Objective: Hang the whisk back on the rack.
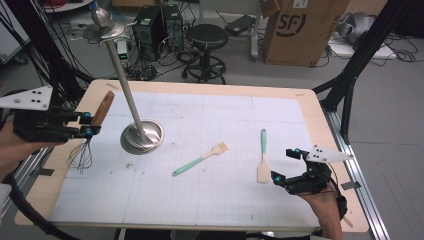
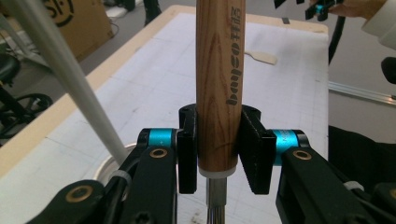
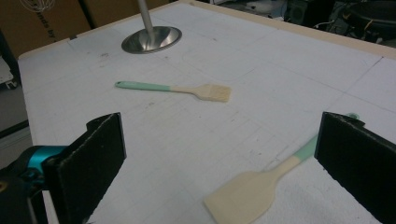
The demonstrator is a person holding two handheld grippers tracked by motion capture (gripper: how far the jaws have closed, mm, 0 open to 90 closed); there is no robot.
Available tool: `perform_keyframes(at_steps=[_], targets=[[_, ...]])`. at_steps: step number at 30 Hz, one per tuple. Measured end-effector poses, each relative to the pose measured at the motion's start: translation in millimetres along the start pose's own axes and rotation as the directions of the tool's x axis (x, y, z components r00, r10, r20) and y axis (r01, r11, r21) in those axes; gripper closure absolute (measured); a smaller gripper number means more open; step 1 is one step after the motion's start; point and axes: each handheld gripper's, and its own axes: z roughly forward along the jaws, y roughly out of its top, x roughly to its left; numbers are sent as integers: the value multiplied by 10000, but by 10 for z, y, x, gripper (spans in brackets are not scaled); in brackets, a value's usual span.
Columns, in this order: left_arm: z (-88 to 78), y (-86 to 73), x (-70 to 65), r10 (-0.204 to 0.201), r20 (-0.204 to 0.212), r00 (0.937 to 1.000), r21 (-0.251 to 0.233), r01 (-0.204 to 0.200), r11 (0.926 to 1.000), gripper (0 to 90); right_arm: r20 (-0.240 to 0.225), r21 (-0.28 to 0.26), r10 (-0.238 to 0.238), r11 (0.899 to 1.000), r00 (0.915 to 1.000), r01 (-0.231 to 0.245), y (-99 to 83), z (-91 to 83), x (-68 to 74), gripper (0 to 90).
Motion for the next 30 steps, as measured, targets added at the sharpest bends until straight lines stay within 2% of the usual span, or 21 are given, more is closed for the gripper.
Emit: perform_keyframes(at_steps=[6,16,21,30], targets=[[-143,42,84,89,-96,9999,-164,-90,9998,703,-2,26,27,10000,10000,-27,-1,-3,6,6],[-452,139,303,104,-635,9979,-523,-137,9985,704,-18,59,81,9999,10000,-81,-10,-19,-7,6],[-512,176,394,79,-756,9971,-737,-135,9972,704,-190,169,127,9998,9997,-124,-32,-13,-22,6],[-591,232,562,-25,-872,9962,-974,-60,9952,703,-367,131,-89,9999,9993,93,-38,-14,-6,6]])
